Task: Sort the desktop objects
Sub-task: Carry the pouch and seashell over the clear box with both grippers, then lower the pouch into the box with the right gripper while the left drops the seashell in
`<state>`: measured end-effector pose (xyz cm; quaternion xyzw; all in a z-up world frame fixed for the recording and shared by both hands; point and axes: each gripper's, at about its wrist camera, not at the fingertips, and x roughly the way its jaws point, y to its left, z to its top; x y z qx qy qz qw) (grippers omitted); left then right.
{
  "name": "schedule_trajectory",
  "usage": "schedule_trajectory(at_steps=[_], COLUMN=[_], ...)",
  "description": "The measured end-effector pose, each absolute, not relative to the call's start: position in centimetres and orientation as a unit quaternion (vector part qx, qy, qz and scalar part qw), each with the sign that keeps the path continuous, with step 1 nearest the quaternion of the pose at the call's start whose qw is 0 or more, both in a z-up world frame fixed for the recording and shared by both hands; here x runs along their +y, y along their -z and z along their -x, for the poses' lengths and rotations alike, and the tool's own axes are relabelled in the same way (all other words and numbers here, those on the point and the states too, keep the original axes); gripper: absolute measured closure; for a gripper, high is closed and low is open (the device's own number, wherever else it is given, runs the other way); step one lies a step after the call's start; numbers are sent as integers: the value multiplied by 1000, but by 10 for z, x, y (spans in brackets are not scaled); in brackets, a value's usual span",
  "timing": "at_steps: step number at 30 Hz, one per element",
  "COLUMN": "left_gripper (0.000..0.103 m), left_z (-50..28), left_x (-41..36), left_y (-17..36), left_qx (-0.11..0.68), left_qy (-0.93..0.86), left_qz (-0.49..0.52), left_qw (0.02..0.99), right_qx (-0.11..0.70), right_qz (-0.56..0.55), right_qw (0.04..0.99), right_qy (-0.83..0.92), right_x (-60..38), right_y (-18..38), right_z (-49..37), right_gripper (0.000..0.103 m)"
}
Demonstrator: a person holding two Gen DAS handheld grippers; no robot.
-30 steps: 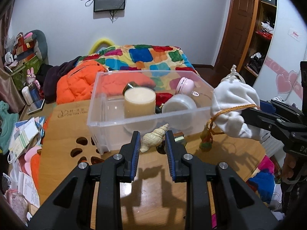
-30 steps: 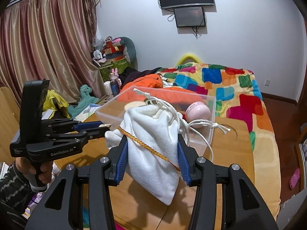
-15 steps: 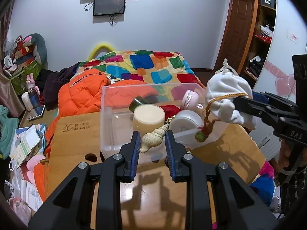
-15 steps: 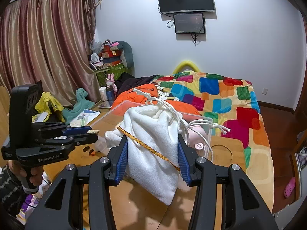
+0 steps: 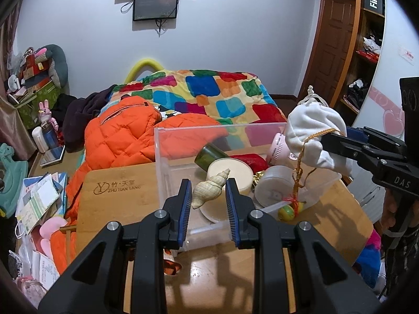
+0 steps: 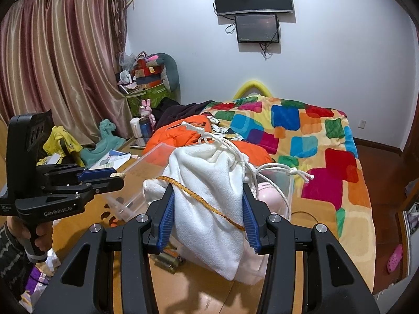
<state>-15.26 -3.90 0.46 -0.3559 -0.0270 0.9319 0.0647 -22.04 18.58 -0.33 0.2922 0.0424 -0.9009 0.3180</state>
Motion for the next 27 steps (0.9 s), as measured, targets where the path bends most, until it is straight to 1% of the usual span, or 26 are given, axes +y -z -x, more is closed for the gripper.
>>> schedule_trajectory(at_steps=[14,27], left_gripper=[77,77], left_z=[172,175], left_x=[-44,-40], left_y=[16,20], left_qx=[-27,-10], left_qy=[-923,-923], left_qz=[379,379], left_qw=[65,62], right_qx=[46,54], right_qz=[-325,-349], right_qw=[307,301], right_qy=[893,886], right_x=[175,167], right_y=[28,51], right_z=[255,271], right_gripper=[60,60])
